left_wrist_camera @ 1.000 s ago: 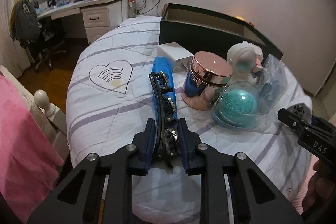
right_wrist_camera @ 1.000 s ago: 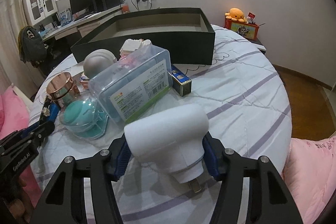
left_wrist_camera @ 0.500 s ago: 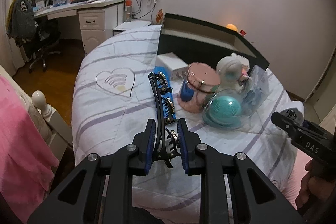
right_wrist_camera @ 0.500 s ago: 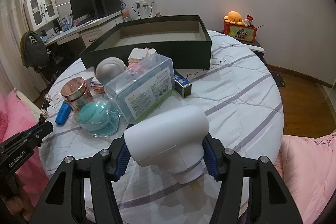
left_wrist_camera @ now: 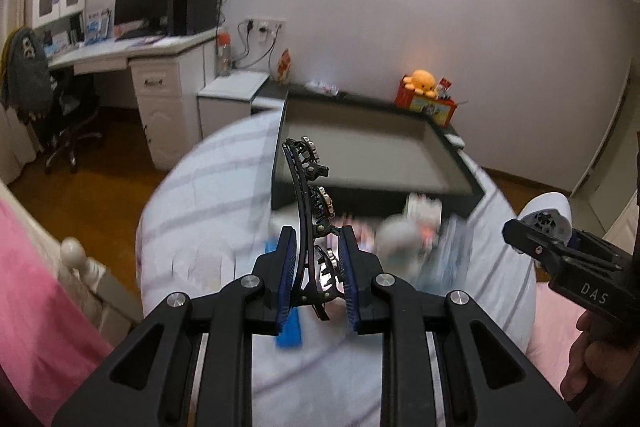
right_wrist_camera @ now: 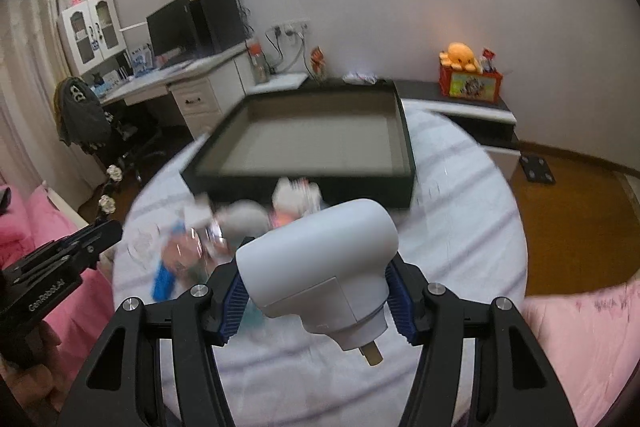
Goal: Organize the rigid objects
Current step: 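Carry both items over the dark box and open both tools to drop them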
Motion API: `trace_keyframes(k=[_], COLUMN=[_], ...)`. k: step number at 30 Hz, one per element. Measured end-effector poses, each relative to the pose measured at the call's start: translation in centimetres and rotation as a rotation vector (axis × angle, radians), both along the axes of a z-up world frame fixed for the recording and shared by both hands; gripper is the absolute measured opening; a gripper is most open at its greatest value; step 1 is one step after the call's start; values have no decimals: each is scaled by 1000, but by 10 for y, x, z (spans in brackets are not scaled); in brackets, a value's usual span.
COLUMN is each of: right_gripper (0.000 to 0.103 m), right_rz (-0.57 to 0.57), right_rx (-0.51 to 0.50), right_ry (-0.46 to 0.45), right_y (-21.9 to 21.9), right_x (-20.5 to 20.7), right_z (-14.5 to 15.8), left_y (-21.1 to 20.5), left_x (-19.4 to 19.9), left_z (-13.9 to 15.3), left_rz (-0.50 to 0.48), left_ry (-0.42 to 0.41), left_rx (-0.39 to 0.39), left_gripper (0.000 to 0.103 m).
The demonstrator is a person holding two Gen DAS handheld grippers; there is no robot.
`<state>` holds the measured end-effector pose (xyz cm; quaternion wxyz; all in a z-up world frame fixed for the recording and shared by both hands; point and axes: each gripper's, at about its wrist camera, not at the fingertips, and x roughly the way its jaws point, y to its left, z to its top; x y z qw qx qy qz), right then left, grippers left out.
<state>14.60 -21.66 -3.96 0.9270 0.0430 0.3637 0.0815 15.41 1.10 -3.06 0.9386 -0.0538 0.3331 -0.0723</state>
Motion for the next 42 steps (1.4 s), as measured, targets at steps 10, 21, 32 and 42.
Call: trace_keyframes(k=[10, 21, 32, 42], right_gripper=[60, 60, 61, 85], right_rz=[36, 19, 26, 82], right_rx=[0, -4, -38, -13], right_ry=[-39, 118, 277, 324], right_y=[7, 2, 1, -2], right_x=[117, 250, 294, 290], right_z=[36, -23, -66, -67], left_y=[-24, -47, -69, -56], left_x=[120, 244, 282, 258], left_z=[31, -22, -62, -30], left_rz=[-35, -4, -46, 36], left_ry=[-44, 66, 216, 144], left_rx=[18, 55, 139, 189], left_gripper=[22, 22, 26, 93])
